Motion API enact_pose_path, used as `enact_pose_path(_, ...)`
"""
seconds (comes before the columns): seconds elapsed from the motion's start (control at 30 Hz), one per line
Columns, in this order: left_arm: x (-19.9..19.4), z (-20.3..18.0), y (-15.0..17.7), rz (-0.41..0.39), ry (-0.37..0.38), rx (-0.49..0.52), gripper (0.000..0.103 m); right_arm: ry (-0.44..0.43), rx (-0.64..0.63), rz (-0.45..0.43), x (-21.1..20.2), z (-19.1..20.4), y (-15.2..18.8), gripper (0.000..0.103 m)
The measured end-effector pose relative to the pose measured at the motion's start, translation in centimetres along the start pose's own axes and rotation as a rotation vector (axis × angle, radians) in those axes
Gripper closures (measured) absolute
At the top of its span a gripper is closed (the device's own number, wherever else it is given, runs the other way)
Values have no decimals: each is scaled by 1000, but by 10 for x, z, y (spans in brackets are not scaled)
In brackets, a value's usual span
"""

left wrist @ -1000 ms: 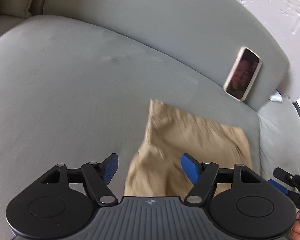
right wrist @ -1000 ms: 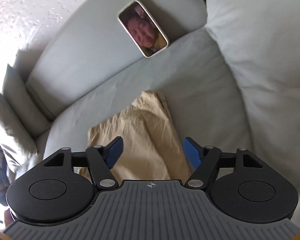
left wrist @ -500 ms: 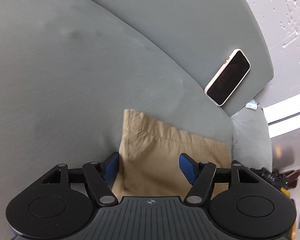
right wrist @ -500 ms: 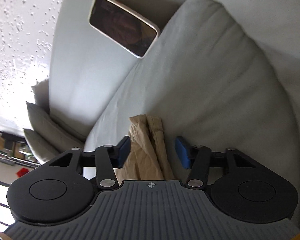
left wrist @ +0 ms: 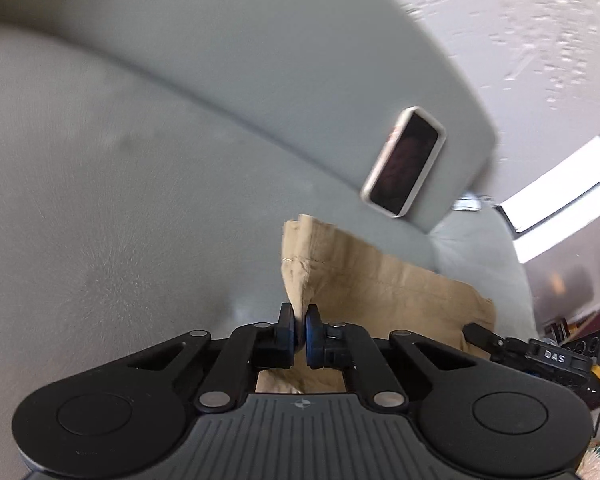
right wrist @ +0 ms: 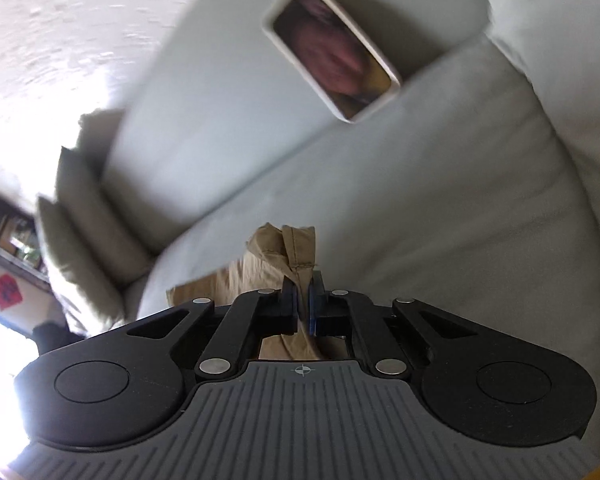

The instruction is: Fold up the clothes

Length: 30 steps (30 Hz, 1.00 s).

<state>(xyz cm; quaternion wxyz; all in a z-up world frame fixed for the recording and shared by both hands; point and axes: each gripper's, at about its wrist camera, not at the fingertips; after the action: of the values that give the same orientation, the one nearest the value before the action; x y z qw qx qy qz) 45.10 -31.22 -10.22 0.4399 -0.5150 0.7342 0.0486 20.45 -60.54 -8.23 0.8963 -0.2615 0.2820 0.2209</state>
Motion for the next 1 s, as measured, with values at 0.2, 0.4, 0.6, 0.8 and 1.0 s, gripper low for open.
enact_pose_path(0.2,-71,-43,43,-59,26,116,100,-40,-73,-60,-68,44,50,98)
enact_pose_path(0.4,-123,-71,118,-59,-6,182,100,-2,-179,-79,-132,63,123,98)
enact_pose_path(0.6,-129,-69,201,-2,-87,105,100,72,-217,-16,-147,49,194,98)
enact_pose_path(0.8,-115,-71,250,-19,-203,26,101,190,-246,60,-137,30,241,96)
enact_pose_path(1.0,-118,-78,265,-88,-276,35,103,277,-244,34,-179,48,254,69)
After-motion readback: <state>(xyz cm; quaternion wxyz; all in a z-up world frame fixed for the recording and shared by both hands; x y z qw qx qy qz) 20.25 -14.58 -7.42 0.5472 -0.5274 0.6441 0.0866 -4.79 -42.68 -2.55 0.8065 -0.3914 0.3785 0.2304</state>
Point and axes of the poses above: each gripper's, at about its wrist camera, not at the fingertips, and x roughly the way its jaws point, z to its left, y to its underside, and after that the axes turned 11 degrees about z, right-handed
